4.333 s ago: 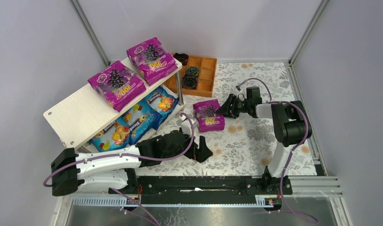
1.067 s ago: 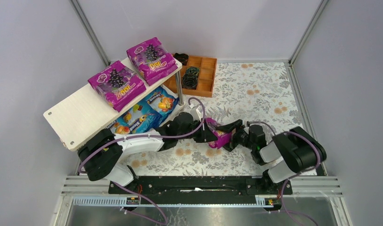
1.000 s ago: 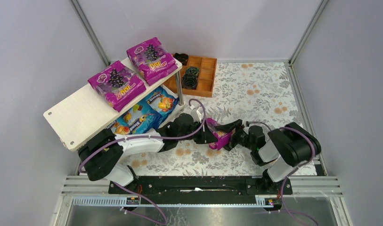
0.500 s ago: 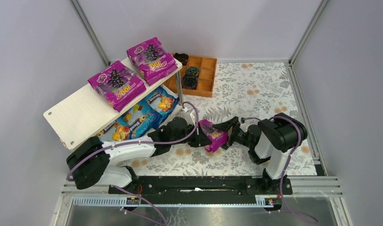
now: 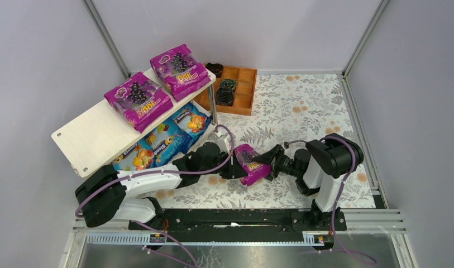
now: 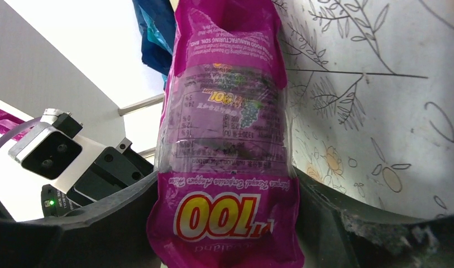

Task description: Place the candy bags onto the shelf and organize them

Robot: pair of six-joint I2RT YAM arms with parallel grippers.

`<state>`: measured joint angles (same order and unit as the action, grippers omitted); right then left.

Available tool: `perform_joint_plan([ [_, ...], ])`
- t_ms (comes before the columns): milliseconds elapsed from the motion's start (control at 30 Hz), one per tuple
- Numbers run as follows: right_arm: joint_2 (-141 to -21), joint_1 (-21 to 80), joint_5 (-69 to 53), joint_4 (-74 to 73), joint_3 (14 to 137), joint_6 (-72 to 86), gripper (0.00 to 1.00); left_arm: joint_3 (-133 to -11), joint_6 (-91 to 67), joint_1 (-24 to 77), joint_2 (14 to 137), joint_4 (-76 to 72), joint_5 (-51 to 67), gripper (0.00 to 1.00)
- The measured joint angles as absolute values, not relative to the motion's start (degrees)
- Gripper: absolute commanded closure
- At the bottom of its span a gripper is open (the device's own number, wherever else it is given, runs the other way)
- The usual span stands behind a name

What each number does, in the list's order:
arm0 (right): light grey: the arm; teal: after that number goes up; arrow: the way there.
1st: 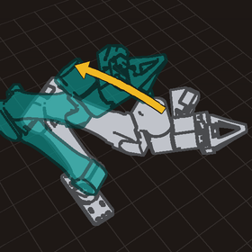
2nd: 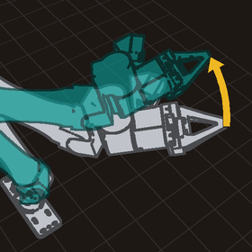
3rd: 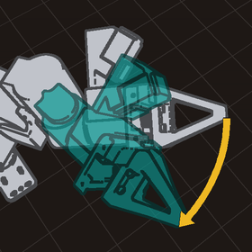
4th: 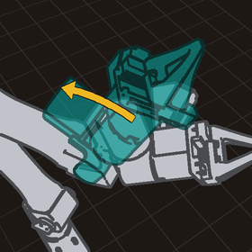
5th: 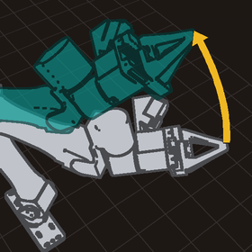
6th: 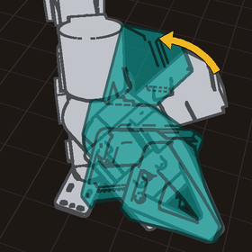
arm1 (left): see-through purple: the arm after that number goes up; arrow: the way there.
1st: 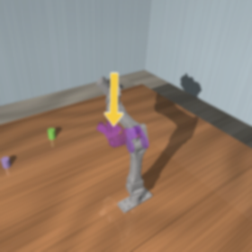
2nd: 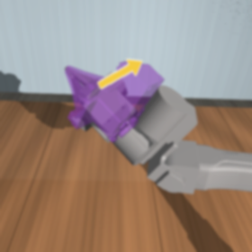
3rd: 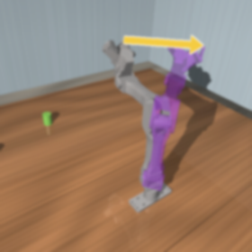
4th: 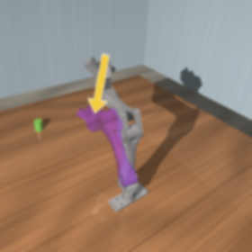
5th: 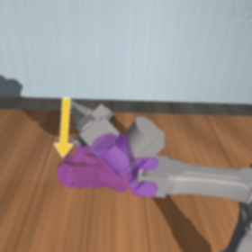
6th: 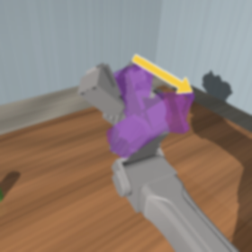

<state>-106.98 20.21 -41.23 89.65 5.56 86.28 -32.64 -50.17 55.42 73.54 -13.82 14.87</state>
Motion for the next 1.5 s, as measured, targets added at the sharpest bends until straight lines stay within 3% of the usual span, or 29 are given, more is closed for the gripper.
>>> perform_joint_plan([
  [167,-106.98,20.12,-41.89,88.86,5.54,86.63,0.44,-32.60,-49.71,55.42,73.54,-13.65,15.16,1.00],
  [267,-106.96,20.25,-42.04,88.92,5.43,87.24,0.48,-32.60,-49.58,55.48,73.58,-13.72,15.53,1.00],
  [333,-106.59,20.25,-42.04,88.88,5.13,87.70,0.50,-32.60,-49.52,55.48,73.71,-13.76,15.97,0.93],
  [533,-101.65,20.23,-40.71,86.61,3.53,88.25,0.60,-32.64,-49.10,55.53,73.54,-13.78,17.21,0.51],
  [633,-98.70,20.25,-40.23,85.36,3.44,88.20,0.63,-33.50,-47.59,55.64,71.11,-10.11,16.93,0.35],
  [700,-97.01,20.25,-40.21,85.01,3.42,88.18,0.64,-35.35,-45.69,55.61,68.07,-5.65,16.51,0.03],
  [900,-88.79,20.25,-40.64,81.47,3.77,88.01,0.66,-49.56,-38.22,55.61,58.89,8.45,16.05,0.01],
  [1033,-75.64,20.49,-41.21,67.40,7.20,84.84,0.64,-61.25,-32.88,55.57,54.50,16.64,15.88,0.01],
  [1233,-52.75,21.43,-37.39,26.79,28.62,70.39,0.65,-79.48,-26.50,55.57,52.60,25.06,17.52,0.01],
  [1500,-56.62,27.53,-35.53,13.87,58.11,65.98,0.66,-96.47,-22.22,55.57,53.12,27.68,21.17,0.01],
])
